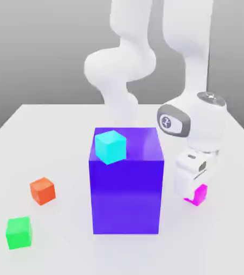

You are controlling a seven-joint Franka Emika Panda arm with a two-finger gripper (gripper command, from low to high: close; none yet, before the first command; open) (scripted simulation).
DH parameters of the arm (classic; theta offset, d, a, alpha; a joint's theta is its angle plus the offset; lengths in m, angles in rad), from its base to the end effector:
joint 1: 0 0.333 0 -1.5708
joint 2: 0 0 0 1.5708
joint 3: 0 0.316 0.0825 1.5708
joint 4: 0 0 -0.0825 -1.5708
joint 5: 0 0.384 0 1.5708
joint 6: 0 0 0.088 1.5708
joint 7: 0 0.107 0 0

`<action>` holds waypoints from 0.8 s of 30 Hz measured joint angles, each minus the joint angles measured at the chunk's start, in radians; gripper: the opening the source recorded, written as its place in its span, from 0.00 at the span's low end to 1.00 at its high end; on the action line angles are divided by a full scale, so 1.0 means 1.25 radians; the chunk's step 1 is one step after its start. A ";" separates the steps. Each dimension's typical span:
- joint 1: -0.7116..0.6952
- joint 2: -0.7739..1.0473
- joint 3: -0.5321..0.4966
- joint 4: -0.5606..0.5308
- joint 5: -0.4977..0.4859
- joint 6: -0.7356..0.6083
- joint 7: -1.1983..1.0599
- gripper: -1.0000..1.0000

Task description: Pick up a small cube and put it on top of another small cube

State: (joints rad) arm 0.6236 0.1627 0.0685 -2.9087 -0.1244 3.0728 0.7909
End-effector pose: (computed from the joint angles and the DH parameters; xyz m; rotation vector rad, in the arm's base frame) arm 0.2461 0.2193 0.1475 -3.1379 -0.0383 -0.0003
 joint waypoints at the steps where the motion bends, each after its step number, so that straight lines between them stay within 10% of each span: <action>1: -0.010 -0.028 0.016 -0.005 0.024 -0.022 -0.017 0.00; 9: -0.053 -0.153 -0.012 0.023 0.056 -0.138 -0.019 0.00; 24: -0.559 -0.078 -0.280 0.296 0.103 -0.320 -0.362 0.00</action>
State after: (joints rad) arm -0.0747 0.0650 -0.2814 -2.5383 0.0043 2.6731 0.3389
